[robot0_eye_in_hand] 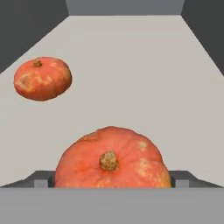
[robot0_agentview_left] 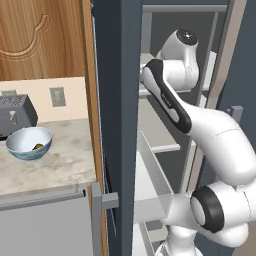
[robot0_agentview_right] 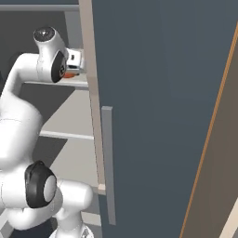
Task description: Take the squash, sweet potato, and squash from the freezer and place them in the bowl on the counter.
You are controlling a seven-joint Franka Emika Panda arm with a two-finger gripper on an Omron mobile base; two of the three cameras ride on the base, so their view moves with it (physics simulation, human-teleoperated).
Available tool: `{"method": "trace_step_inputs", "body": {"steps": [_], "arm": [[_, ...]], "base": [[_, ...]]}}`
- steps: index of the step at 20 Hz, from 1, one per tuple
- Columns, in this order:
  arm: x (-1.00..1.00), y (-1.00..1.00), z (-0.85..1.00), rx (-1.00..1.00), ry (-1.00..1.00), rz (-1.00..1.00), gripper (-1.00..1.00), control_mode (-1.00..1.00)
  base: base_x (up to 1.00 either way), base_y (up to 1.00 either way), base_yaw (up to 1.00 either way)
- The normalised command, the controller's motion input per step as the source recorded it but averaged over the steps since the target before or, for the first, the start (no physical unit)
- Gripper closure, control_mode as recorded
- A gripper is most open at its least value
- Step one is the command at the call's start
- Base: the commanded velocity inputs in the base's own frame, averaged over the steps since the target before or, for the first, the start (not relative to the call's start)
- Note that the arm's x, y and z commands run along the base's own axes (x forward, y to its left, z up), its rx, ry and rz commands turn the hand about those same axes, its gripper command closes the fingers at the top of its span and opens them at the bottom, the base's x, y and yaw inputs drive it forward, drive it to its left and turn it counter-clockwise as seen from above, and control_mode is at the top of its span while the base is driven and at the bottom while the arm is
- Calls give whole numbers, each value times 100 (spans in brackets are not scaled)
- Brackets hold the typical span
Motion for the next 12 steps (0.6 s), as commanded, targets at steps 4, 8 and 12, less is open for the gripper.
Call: {"method": "trace_step_inputs", "body": {"steps": [4, 8, 12], "arm": [[-99, 0, 11, 0, 0, 0, 100, -100], [-99, 0, 17, 0, 0, 0, 100, -100], [-98, 0, 21, 0, 0, 0, 100, -100]], "base": [[0, 0, 0], [0, 0, 0], [0, 0, 0]]}}
